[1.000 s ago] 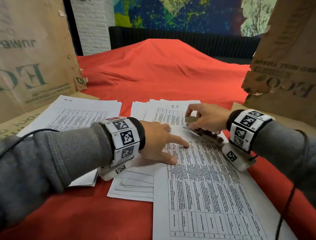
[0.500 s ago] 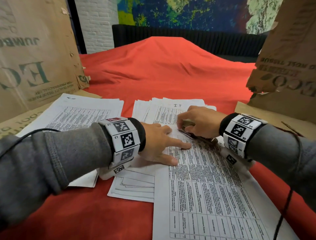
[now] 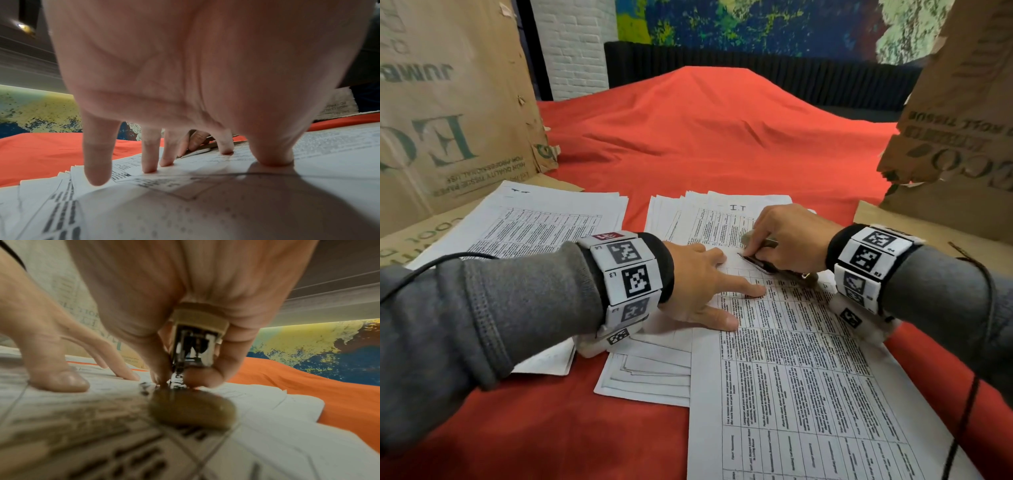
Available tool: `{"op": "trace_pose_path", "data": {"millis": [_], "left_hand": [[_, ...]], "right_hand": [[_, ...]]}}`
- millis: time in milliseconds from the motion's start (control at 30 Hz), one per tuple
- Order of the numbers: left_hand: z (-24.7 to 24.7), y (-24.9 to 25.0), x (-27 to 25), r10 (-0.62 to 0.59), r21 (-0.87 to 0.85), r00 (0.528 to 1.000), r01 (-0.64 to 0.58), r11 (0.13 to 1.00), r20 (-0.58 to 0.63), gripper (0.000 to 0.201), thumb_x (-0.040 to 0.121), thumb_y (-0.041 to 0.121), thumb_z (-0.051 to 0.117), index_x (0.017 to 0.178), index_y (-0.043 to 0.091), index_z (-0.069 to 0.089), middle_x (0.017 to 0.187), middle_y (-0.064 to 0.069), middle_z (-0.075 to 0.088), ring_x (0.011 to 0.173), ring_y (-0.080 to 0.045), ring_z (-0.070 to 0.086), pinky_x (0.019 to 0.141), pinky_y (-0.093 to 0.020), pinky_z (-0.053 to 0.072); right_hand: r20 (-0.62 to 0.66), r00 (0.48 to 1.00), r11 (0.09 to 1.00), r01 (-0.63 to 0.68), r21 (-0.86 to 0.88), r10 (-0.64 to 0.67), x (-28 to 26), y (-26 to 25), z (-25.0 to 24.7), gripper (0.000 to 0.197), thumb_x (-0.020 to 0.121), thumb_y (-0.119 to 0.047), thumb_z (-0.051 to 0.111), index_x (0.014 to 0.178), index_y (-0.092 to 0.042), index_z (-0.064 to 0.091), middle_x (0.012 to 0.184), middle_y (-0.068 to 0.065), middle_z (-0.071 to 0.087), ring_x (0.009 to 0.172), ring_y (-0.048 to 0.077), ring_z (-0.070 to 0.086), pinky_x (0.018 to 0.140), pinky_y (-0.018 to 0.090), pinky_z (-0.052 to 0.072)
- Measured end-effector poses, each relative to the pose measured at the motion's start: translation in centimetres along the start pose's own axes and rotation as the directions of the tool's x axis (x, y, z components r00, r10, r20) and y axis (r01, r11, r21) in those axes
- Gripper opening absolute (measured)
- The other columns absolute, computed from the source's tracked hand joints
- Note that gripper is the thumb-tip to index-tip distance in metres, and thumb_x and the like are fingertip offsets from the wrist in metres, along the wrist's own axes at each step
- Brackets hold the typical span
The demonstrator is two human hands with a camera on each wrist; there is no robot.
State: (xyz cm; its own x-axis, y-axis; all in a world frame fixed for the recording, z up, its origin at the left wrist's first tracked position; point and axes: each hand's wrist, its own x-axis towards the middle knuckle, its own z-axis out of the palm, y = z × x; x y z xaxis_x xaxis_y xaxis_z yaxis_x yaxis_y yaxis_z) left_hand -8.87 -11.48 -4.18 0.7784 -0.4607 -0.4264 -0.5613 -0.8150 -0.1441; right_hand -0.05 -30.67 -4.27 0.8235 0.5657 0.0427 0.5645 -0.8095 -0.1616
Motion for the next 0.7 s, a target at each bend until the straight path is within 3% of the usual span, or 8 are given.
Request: {"op": "trace_pose_path", "data": {"millis": [133, 267, 400, 500, 600, 700], "left_hand": [[0.0, 0.0, 0.1, 0.005, -0.003, 1.000, -0.005, 1.000, -0.004, 0.068, 0.094, 0.079, 0.030, 0.153, 0.066, -0.001, 0.166, -0.011, 0.019, 0.150, -0.033, 0.028, 0.113, -0.061, 0.040], [-0.1, 0.0, 0.1, 0.005, 0.000, 1.000, -0.005, 1.000, 0.001, 0.068, 0.095, 0.078, 0.031, 0.155, 0.065, 0.000, 0.166, -0.012, 0.020, 0.149, -0.035, 0.030, 0.114, -0.058, 0.039], [-0.1, 0.1, 0.0, 0.005, -0.009, 1.000, -0.005, 1.000, -0.001, 0.068, 0.096, 0.077, 0.032, 0.155, 0.064, 0.002, 0.165, -0.011, 0.021, 0.150, -0.036, 0.030, 0.115, -0.059, 0.037], [0.0, 0.1, -0.1, 0.004, -0.012, 1.000, -0.004, 1.000, -0.004, 0.068, 0.095, 0.077, 0.032, 0.155, 0.064, 0.001, 0.165, -0.011, 0.021, 0.150, -0.036, 0.030, 0.114, -0.060, 0.038], [0.1, 0.0, -0.1, 0.010, -0.011, 1.000, -0.010, 1.000, -0.014, 0.068, 0.095, 0.077, 0.032, 0.154, 0.065, 0.001, 0.164, -0.012, 0.022, 0.147, -0.035, 0.032, 0.112, -0.060, 0.040], [0.1, 0.0, -0.1, 0.010, -0.006, 1.000, -0.010, 1.000, -0.010, 0.068, 0.095, 0.077, 0.032, 0.155, 0.064, 0.000, 0.165, -0.012, 0.021, 0.148, -0.034, 0.032, 0.112, -0.060, 0.040]], "right_hand": [[-0.012, 1.000, 1.000, 0.017, 0.004, -0.017, 0.4, -0.1, 0.3, 0.022, 0.093, -0.015, 0.071, 0.093, -0.032, 0.084, 0.118, -0.012, 0.070, 0.108, 0.007, 0.062, 0.095, 0.038, 0.058], [-0.034, 0.999, 1.000, 0.027, -0.012, -0.028, 0.7, -0.2, 0.6, 0.020, 0.094, -0.018, 0.070, 0.094, -0.033, 0.083, 0.119, -0.008, 0.066, 0.113, 0.014, 0.063, 0.097, 0.040, 0.056], [-0.042, 0.999, 1.000, 0.011, -0.016, -0.011, 2.0, -1.0, 1.0, 0.019, 0.093, -0.020, 0.069, 0.092, -0.034, 0.082, 0.117, -0.008, 0.061, 0.107, 0.017, 0.065, 0.092, 0.042, 0.058], [-0.059, 0.998, 1.000, 0.011, 0.007, -0.011, 2.3, -1.1, 0.7, 0.022, 0.093, -0.016, 0.070, 0.089, -0.035, 0.082, 0.117, -0.011, 0.066, 0.110, 0.012, 0.066, 0.092, 0.035, 0.058], [-0.070, 0.997, 1.000, 0.020, 0.005, -0.019, 2.0, -1.2, 0.4, 0.022, 0.095, -0.015, 0.068, 0.095, -0.032, 0.083, 0.120, -0.011, 0.068, 0.112, 0.007, 0.062, 0.086, 0.024, 0.049], [-0.059, 0.998, 1.000, 0.018, 0.013, -0.017, 1.8, -1.4, 0.4, 0.024, 0.094, -0.014, 0.068, 0.093, -0.033, 0.083, 0.121, -0.010, 0.069, 0.116, 0.011, 0.063, 0.091, 0.029, 0.054]]}}
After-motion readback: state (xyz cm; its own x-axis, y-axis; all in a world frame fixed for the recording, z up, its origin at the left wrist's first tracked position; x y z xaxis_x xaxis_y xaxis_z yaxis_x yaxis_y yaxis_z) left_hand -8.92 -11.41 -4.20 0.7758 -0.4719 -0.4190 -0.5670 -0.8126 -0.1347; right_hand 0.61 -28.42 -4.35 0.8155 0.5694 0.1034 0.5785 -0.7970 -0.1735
